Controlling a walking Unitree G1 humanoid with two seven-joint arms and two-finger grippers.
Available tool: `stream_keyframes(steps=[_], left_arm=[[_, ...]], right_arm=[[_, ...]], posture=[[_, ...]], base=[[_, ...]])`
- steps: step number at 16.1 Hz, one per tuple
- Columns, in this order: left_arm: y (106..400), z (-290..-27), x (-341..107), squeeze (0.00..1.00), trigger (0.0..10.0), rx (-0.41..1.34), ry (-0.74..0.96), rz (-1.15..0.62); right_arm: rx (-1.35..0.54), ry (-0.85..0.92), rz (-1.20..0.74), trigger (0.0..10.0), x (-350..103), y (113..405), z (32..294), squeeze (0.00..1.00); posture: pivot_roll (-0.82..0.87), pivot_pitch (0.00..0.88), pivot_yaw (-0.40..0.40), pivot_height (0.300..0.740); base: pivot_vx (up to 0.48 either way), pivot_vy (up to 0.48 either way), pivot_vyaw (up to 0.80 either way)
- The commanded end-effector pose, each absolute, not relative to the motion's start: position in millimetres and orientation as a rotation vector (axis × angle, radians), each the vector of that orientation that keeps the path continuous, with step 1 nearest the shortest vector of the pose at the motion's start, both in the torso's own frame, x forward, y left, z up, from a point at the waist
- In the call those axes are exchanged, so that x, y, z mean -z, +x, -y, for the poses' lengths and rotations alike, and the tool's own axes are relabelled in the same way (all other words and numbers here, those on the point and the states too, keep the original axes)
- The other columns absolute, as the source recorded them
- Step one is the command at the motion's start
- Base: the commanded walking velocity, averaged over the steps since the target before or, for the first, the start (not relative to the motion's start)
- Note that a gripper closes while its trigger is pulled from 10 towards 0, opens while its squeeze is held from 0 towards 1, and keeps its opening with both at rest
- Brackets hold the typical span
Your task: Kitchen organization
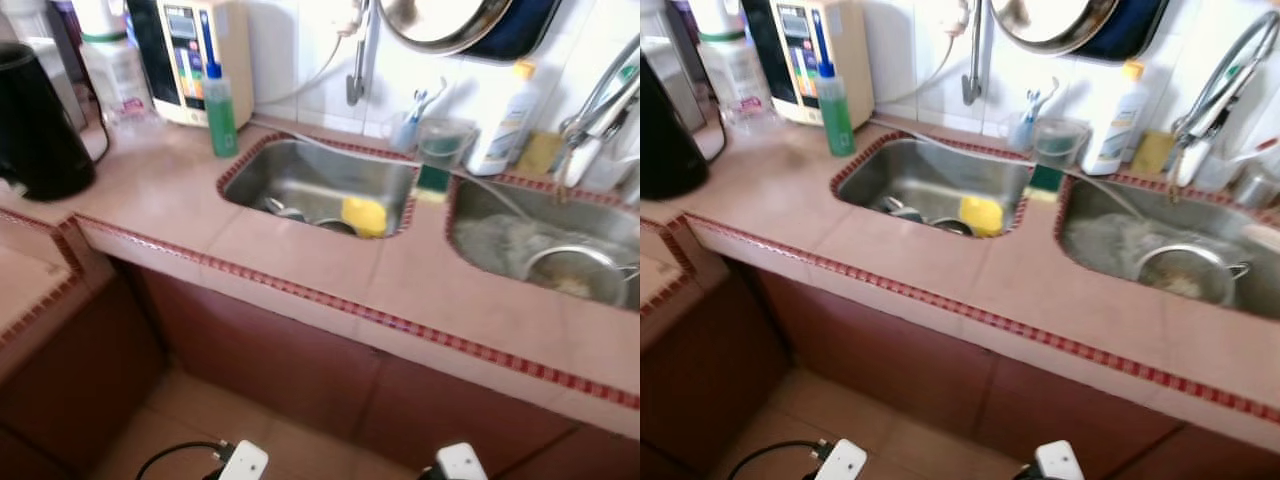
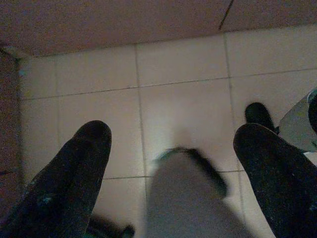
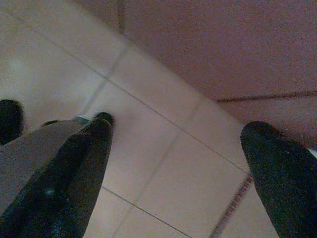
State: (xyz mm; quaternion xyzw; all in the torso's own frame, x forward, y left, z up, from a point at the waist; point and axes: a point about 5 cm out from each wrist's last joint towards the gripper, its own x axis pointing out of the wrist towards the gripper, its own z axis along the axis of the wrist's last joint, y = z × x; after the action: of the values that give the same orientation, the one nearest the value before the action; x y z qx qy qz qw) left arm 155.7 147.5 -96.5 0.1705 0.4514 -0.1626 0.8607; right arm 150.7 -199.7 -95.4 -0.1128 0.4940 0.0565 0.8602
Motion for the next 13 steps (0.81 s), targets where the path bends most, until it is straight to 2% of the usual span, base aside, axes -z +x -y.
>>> stream_keyframes(steps=[1, 5, 13], left_arm=[[151, -159, 98, 0.0, 10.0, 0.323, 0.384, -0.975], [148, -163, 100, 0.0, 10.0, 0.304, 0.358, -1.033], [146, -154, 102, 0.0, 10.0, 0.319, 0.336, -1.065]], right_arm=[[-0.133, -0.226, -1.056, 10.0, 99, 145, 193, 0.0], [-0.152, -0.232, -1.073, 10.0, 101, 139, 189, 0.0], [-0.155, -0.257, -1.093, 10.0, 103, 135, 191, 0.0]], posture=[[-0.01, 0.0, -0.022, 0.74], [-0.01, 0.0, -0.021, 0.74], [-0.01, 0.0, -0.029, 0.74]], base=[[0.0, -0.48, 0.0], [0.0, 0.0, 0.0], [0.0, 0.0, 0.0]])
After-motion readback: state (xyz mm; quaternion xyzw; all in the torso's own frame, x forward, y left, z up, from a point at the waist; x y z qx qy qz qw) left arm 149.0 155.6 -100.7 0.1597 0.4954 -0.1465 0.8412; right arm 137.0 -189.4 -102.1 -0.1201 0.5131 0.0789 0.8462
